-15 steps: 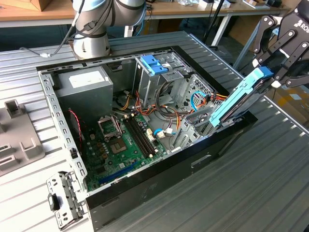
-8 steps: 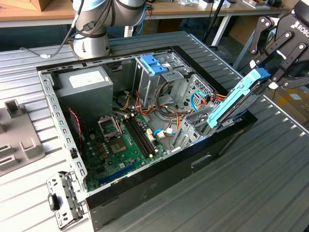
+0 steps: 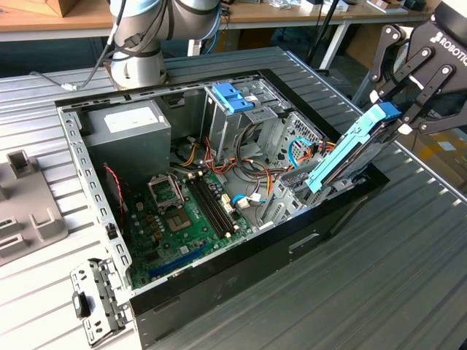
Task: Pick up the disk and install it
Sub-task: 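Insert the disk into the insertion slot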
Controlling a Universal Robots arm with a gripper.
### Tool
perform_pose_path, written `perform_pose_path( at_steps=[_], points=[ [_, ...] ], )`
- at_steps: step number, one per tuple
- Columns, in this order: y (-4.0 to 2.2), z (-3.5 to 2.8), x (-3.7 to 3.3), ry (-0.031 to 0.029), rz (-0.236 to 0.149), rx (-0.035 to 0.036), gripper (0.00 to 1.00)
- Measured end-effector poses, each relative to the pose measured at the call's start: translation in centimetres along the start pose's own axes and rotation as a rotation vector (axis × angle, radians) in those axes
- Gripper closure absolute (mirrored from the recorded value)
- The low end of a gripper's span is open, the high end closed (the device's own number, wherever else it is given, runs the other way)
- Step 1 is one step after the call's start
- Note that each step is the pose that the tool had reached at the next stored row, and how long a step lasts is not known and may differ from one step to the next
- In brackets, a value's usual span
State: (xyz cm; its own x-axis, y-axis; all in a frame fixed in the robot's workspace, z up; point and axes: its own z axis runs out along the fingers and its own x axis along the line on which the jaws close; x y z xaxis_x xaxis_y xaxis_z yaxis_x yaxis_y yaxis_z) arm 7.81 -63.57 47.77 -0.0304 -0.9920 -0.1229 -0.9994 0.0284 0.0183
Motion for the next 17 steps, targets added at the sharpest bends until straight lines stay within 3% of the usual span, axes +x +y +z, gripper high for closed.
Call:
perform_pose_path(
  at_steps=[7, 12, 17],
  points=[
    [0.12, 0.28, -0.67, -0.0002, 0.0, 0.0, 0.63],
    [0.21, 0.65, -1.55, -0.0002, 0.0, 0.0, 0.63],
    [0.27, 0.9, -1.89, -0.0003, 0.0, 0.0, 0.63]
  ],
)
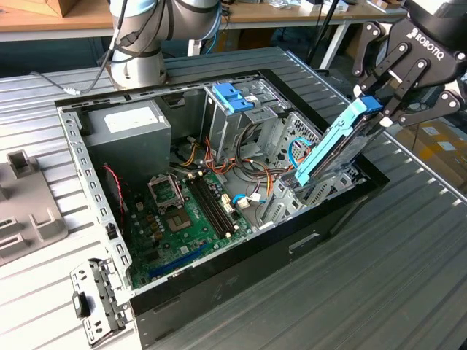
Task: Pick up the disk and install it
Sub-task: 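Insert the disk into the insertion slot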
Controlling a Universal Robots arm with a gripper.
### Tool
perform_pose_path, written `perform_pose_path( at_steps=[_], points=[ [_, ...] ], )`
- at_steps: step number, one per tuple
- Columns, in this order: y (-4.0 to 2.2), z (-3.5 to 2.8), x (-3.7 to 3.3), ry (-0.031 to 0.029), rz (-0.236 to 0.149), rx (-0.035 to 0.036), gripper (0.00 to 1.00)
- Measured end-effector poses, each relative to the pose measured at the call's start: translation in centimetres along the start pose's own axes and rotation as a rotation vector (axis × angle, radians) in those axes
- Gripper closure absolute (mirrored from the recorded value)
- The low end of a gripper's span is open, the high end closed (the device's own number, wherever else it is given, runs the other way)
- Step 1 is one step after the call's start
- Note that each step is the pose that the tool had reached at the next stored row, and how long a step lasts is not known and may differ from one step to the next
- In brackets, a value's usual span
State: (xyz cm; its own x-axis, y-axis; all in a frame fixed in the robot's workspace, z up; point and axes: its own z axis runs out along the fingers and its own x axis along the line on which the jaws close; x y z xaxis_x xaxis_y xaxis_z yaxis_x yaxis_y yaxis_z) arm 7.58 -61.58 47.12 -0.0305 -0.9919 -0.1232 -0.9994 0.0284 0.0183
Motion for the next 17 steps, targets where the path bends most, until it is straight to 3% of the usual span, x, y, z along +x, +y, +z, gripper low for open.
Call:
perform_pose_path(
  at_steps=[17],
  points=[
    [0.43, 0.45, -0.3, 0.0, 0.0, 0.0, 0.63]
  ],
)
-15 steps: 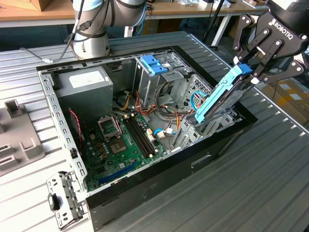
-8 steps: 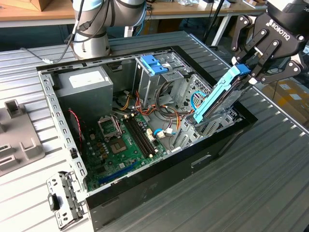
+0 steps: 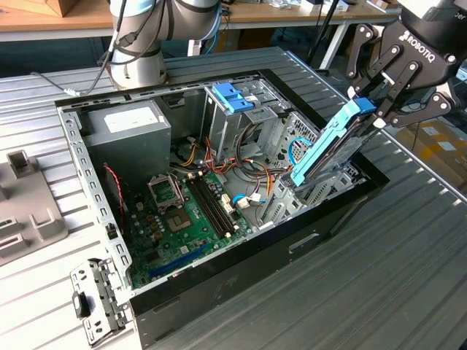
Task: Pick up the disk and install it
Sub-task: 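Insert the disk into the insertion slot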
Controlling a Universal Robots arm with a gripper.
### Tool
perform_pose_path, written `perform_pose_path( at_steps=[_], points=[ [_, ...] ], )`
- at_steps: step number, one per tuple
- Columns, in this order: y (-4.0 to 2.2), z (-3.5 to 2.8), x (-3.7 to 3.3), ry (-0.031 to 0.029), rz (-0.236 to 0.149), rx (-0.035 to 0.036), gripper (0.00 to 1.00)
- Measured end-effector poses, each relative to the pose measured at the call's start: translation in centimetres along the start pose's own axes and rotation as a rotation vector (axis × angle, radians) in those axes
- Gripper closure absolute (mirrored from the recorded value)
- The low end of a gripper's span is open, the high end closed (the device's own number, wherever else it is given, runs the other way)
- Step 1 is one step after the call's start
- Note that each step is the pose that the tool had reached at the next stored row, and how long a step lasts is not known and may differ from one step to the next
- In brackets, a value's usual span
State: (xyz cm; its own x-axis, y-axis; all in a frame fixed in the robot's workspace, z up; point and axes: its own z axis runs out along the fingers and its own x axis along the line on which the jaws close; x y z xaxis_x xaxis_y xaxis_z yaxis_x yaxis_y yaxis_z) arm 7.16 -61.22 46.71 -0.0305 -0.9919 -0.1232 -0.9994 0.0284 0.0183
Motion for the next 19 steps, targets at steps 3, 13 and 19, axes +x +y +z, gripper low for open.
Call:
perform_pose_path(
  at_steps=[3, 13, 19],
  points=[
    [0.11, 0.05, -0.01, 0.0, 0.0, 0.0, 0.63],
    [0.35, 0.21, 0.0, 0.0, 0.0, 0.0, 0.63],
    [0.41, 0.36, 0.01, 0.0, 0.0, 0.0, 0.63]
  ],
)
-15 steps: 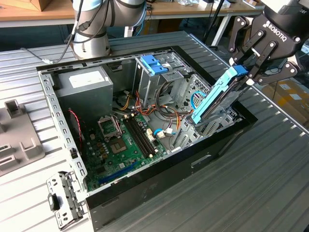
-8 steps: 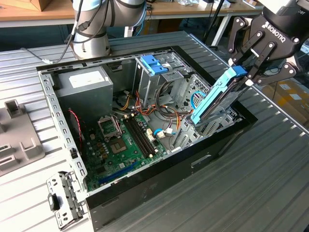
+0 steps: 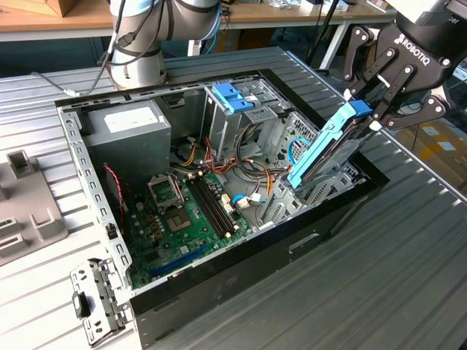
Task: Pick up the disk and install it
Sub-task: 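Insert the disk into the insertion slot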
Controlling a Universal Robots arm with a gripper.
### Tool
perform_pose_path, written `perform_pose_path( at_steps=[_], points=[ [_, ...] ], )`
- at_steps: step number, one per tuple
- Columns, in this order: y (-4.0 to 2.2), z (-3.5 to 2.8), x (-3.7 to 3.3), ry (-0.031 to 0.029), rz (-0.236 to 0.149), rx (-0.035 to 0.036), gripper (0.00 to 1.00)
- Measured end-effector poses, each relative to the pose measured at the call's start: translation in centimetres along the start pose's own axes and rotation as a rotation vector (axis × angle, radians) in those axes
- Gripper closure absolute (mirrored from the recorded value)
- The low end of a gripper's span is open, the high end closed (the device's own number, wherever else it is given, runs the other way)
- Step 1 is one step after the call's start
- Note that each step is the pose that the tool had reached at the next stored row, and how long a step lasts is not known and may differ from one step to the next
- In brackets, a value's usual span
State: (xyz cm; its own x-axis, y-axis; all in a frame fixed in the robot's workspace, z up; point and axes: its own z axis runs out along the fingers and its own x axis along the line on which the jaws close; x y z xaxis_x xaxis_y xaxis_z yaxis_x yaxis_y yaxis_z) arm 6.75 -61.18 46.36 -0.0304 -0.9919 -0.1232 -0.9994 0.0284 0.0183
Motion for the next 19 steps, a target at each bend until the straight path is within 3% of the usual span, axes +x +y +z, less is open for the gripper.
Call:
perform_pose_path(
  at_steps=[6, 9, 12, 19],
  points=[
    [-0.01, 0.21, -0.06, 0.0, 0.0, 0.0, 0.63],
    [-0.33, 0.23, -0.13, -0.0001, 0.0, 0.0, 0.63],
    [-0.5, 0.34, -1.06, 0.0004, -0.016, -0.0021, 0.63],
    [-0.67, 0.77, -1.07, 0.0003, -0.015, -0.0022, 0.63]
  ],
)
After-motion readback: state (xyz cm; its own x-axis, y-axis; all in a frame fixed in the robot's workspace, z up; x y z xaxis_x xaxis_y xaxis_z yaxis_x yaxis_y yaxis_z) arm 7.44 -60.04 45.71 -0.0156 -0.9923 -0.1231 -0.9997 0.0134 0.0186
